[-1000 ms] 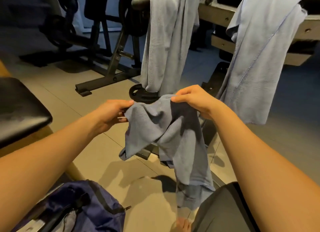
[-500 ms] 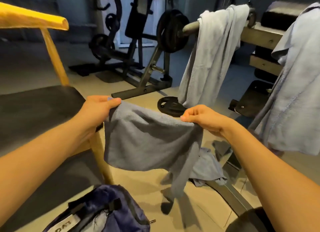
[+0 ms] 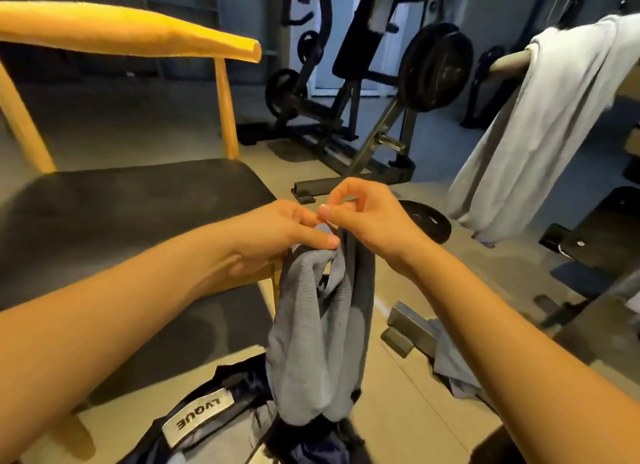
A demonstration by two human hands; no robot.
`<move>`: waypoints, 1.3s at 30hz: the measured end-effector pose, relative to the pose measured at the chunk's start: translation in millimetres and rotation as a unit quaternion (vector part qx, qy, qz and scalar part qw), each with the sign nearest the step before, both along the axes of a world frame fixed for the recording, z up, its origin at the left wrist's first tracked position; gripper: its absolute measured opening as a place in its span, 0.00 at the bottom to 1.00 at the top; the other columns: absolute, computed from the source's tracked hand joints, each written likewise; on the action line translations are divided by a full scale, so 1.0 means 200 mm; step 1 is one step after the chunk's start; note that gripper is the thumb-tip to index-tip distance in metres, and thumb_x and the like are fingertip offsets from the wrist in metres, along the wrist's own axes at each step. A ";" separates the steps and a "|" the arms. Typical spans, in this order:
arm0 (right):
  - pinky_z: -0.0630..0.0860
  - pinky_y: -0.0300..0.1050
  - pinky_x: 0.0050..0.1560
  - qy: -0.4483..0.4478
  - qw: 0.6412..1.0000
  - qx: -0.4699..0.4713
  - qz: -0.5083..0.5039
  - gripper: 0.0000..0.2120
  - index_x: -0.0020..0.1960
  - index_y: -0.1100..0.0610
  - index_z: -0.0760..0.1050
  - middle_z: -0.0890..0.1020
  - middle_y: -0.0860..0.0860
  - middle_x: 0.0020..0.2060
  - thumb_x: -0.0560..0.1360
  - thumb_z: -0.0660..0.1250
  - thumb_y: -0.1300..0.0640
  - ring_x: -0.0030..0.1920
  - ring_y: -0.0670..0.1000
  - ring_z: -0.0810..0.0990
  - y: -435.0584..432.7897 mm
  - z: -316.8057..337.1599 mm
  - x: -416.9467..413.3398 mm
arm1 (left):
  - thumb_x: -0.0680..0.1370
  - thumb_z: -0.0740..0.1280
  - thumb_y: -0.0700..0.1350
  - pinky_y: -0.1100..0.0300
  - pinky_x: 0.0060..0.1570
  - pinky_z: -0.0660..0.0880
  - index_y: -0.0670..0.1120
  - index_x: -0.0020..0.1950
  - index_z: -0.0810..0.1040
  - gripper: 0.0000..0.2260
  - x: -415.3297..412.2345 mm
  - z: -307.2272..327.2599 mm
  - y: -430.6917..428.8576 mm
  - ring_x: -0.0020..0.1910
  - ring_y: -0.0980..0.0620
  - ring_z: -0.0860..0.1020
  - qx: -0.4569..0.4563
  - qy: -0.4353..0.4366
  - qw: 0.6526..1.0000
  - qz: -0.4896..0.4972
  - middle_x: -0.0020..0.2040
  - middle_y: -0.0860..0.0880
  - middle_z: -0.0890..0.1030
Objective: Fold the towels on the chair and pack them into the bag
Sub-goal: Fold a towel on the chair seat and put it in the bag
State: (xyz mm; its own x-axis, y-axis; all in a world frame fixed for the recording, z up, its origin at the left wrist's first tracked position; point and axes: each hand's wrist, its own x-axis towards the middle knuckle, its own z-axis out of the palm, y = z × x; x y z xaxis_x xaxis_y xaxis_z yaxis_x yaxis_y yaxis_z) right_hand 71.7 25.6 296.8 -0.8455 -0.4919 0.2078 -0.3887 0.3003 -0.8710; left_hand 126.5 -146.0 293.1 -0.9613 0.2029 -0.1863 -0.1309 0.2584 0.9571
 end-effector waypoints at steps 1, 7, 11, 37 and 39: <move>0.79 0.64 0.55 -0.002 1.000 0.004 0.002 0.11 0.51 0.63 0.78 0.80 0.68 0.38 0.78 0.72 0.54 0.40 0.63 0.80 -0.03 -0.01 0.00 | 0.76 0.74 0.39 0.55 0.50 0.80 0.31 0.56 0.82 0.13 0.00 -0.01 -0.02 0.47 0.42 0.81 0.005 0.001 1.000 0.014 0.51 0.33 0.83; 0.79 0.43 0.44 -0.098 0.991 0.042 0.076 0.19 0.48 0.61 0.81 0.85 0.54 0.41 0.75 0.71 0.44 0.41 0.49 0.82 -0.10 -0.04 -0.02 | 0.77 0.70 0.40 0.62 0.41 0.76 0.44 0.40 0.84 0.07 0.05 0.07 -0.22 0.38 0.56 0.80 -0.071 0.053 0.995 0.038 0.40 0.46 0.84; 0.74 0.40 0.42 -0.141 0.982 0.080 0.099 0.24 0.45 0.61 0.79 0.80 0.54 0.38 0.70 0.70 0.38 0.39 0.49 0.78 -0.08 -0.08 -0.07 | 0.77 0.69 0.41 0.54 0.48 0.72 0.37 0.42 0.82 0.08 0.07 0.10 -0.42 0.42 0.50 0.78 -0.114 0.095 0.983 0.106 0.41 0.43 0.81; 0.75 0.60 0.68 -0.249 0.931 0.240 0.114 0.17 0.58 0.65 0.81 0.84 0.61 0.59 0.72 0.77 0.59 0.60 0.62 0.82 -0.01 0.18 -0.27 | 0.80 0.66 0.42 0.55 0.45 0.73 0.45 0.42 0.78 0.07 0.07 0.28 -1.00 0.40 0.53 0.74 0.060 0.272 0.822 0.497 0.40 0.48 0.77; 0.75 0.60 0.68 -0.233 0.945 0.212 0.094 0.10 0.55 0.60 0.84 0.85 0.58 0.58 0.74 0.75 0.61 0.61 0.61 0.82 -0.02 0.22 -0.30 | 0.81 0.65 0.42 0.56 0.46 0.74 0.46 0.44 0.77 0.06 0.05 0.34 -1.04 0.43 0.53 0.75 0.059 0.290 0.803 0.518 0.42 0.49 0.77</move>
State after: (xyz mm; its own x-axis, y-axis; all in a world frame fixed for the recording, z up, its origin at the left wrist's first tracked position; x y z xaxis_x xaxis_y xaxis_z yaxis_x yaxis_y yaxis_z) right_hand 11.5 21.6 340.2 -0.6865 -0.5975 -0.4143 -0.0737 0.6241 -0.7779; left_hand 137.0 -353.8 362.0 -0.5438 -0.7781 0.3145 0.2589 0.2009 0.9448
